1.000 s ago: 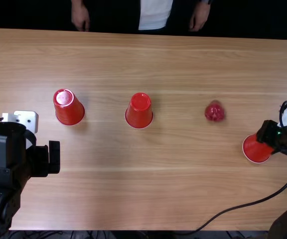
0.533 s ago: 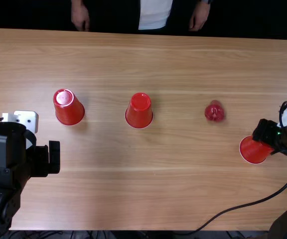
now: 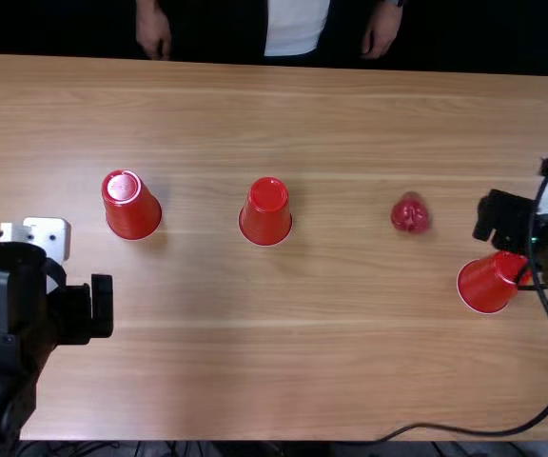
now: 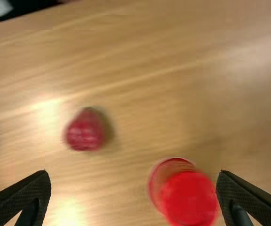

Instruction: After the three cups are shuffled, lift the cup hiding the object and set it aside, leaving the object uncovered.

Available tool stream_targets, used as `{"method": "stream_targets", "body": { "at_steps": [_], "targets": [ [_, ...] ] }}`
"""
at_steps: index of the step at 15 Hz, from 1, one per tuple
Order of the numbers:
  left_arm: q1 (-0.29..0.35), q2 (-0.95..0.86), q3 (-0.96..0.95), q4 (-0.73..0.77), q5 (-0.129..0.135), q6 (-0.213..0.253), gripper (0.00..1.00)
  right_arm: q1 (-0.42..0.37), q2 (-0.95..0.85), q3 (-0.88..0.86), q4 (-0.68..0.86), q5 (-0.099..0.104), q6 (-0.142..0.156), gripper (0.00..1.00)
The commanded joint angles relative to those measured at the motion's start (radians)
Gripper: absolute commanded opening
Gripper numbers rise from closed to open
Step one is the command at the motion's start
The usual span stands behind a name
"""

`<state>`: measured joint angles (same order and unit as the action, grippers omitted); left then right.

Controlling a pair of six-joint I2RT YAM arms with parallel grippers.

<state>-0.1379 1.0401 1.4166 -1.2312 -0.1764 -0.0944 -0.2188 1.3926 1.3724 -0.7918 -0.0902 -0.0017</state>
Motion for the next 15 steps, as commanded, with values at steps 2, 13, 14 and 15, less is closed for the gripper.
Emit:
{"method": "stream_targets", "body": {
  "at_steps": [2,13,14,15],
  "targets": [
    [-0.008,-0.048,-0.056,-0.002,0.0,-0.012,1.0,0.122,-0.101,-0.001,-0.003,-0.006,0.007,1.0],
    [0.003,-0.388,-0.352,0.246,-0.002,-0.022,1.0,0.266,-0.633,-0.44,0.056,0.004,0.116,1.0],
    [0.001,-0.442,-0.397,0.276,-0.002,-0.022,1.0,0.265,-0.711,-0.503,0.106,0.004,0.116,1.0],
    [0.003,-0.497,-0.452,0.303,-0.002,-0.025,1.0,0.262,-0.805,-0.572,0.17,0.004,0.114,1.0]
  ]
}}
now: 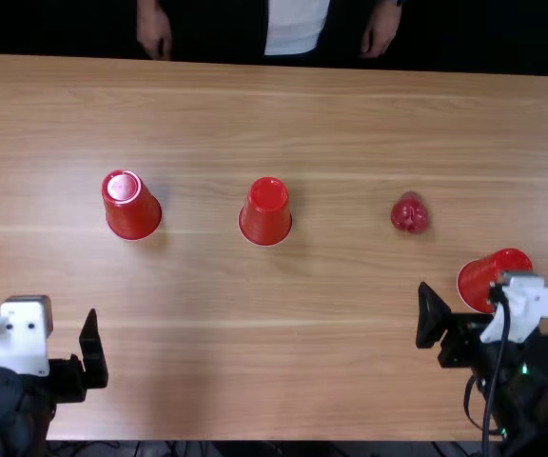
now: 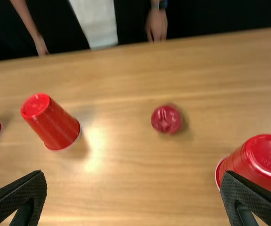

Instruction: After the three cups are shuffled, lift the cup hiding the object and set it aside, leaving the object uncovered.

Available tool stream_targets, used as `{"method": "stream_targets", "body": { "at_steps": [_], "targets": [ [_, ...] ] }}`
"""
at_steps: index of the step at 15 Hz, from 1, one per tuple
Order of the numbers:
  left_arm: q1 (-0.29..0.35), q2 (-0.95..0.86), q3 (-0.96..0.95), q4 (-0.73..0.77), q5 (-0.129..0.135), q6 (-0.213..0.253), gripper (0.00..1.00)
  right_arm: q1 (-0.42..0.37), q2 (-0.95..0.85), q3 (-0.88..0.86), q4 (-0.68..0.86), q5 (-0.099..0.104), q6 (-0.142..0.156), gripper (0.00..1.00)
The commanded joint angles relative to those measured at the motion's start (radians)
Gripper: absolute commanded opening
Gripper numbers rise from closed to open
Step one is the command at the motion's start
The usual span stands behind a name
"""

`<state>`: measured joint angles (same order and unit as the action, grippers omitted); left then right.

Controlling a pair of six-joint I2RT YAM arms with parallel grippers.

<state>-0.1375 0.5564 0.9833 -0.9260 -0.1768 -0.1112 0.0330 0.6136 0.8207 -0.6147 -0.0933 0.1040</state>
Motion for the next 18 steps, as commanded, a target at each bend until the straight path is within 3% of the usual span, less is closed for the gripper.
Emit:
{"method": "stream_targets", "body": {
  "at_steps": [1,3,8,10,13,15,18],
  "targets": [
    [0.003,-0.059,-0.069,0.022,-0.002,-0.029,1.0,0.008,-0.109,-0.078,0.039,0.007,0.008,1.0],
    [0.003,-0.162,-0.161,0.083,-0.002,-0.064,1.0,0.004,-0.224,-0.155,0.05,0.007,0.018,1.0],
    [0.018,-0.394,-0.344,0.188,-0.007,-0.066,1.0,-0.013,-0.502,-0.301,0.052,0.01,0.008,1.0],
    [0.035,-0.457,-0.423,0.201,-0.007,-0.064,1.0,-0.074,-0.601,-0.367,0.045,0.009,0.005,1.0],
    [0.07,-0.556,-0.545,0.262,-0.013,-0.06,1.0,-0.093,-0.614,-0.417,0.045,0.009,-0.03,1.0],
    [0.076,-0.556,-0.607,0.309,-0.005,-0.062,1.0,-0.093,-0.614,-0.423,0.056,0.003,-0.038,1.0],
    [0.067,-0.556,-0.71,0.554,0.002,-0.054,1.0,-0.093,-0.614,-0.466,0.076,-0.002,-0.034,1.0]
  ]
}}
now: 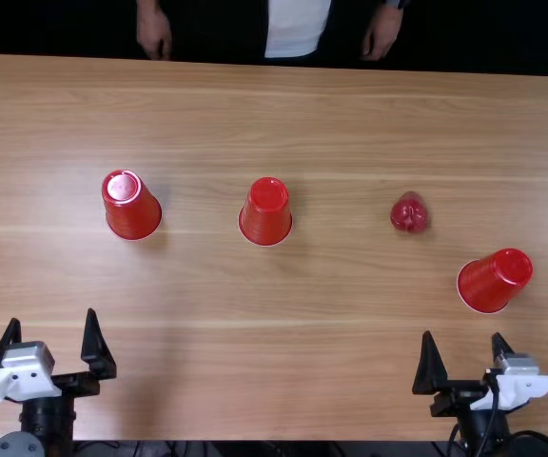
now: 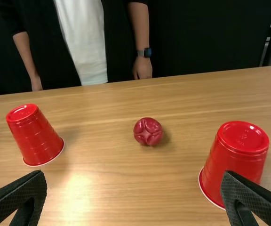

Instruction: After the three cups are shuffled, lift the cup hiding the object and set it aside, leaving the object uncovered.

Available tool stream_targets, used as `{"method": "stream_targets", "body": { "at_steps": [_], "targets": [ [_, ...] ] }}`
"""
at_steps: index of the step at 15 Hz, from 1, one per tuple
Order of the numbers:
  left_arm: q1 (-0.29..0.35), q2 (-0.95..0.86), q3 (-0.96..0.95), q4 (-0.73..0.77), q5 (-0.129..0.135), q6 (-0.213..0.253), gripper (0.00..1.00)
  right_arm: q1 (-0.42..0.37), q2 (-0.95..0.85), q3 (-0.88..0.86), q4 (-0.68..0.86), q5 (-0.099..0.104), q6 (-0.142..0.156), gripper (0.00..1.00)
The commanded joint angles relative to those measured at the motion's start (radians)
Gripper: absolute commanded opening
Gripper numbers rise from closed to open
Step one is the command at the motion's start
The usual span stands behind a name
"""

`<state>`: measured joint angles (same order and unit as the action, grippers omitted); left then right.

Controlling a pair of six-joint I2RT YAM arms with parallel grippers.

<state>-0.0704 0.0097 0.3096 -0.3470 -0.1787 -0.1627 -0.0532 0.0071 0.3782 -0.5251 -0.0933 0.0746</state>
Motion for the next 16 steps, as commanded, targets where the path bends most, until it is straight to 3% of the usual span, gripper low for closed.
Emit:
{"method": "stream_targets", "body": {
  "at_steps": [1,4,6,9,13,16],
  "targets": [
    [0.0,-0.01,-0.092,0.054,0.011,0.001,1.0,-0.01,-0.007,-0.055,0.051,-0.004,-0.006,1.0],
    [-0.002,-0.01,-0.188,0.181,0.087,0.001,1.0,-0.011,-0.007,-0.121,0.344,-0.006,-0.006,1.0],
    [-0.003,-0.01,-0.222,0.189,0.089,0.003,1.0,-0.011,-0.007,-0.225,0.498,-0.004,-0.008,1.0],
    [-0.003,-0.01,-0.274,0.231,0.089,0.003,1.0,-0.011,-0.007,-0.344,0.612,-0.002,-0.006,1.0],
    [-0.003,-0.01,-0.302,0.242,0.089,0.006,1.0,-0.013,-0.007,-0.367,0.598,0.003,-0.003,1.0],
    [-0.003,-0.01,-0.305,0.24,0.089,0.034,1.0,-0.013,-0.007,-0.367,0.598,-0.001,-0.006,1.0]
  ]
}}
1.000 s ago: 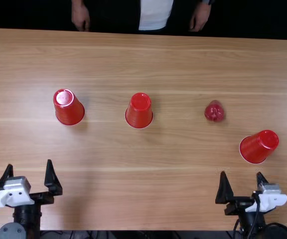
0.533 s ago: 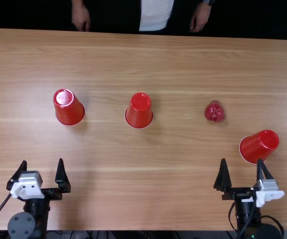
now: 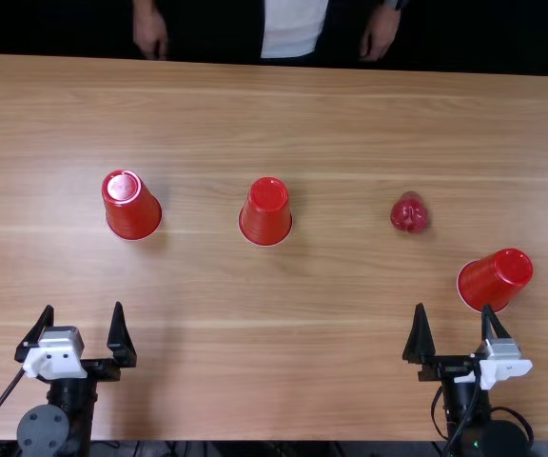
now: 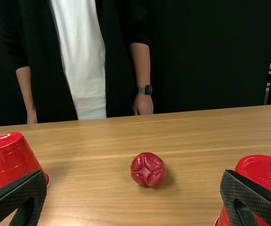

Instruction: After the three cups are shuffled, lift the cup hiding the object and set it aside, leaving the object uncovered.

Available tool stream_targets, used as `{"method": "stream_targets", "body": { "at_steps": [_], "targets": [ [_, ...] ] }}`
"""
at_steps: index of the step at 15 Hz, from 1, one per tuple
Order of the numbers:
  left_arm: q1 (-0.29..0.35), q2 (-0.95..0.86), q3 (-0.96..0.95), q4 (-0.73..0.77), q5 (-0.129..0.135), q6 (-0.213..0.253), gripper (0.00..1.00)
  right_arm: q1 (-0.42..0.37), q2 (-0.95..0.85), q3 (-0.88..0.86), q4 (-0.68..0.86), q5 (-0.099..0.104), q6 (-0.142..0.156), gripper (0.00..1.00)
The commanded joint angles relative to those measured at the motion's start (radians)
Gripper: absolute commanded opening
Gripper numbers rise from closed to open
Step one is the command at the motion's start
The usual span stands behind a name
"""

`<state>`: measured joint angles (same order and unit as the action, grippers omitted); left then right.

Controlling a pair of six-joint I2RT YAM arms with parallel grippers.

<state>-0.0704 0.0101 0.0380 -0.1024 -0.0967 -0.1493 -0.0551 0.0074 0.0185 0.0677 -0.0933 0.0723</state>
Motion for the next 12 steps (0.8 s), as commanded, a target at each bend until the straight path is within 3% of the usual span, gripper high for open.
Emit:
{"method": "stream_targets", "body": {
  "at_steps": [1,12],
  "targets": [
    [-0.003,-0.01,-0.033,-0.004,0.008,0.02,1.0,-0.011,-0.007,-0.008,0.005,-0.001,-0.004,1.0],
    [-0.003,-0.01,-0.033,-0.006,0.001,0.002,1.0,-0.011,-0.007,-0.008,0.005,-0.001,-0.004,1.0]
  ]
}}
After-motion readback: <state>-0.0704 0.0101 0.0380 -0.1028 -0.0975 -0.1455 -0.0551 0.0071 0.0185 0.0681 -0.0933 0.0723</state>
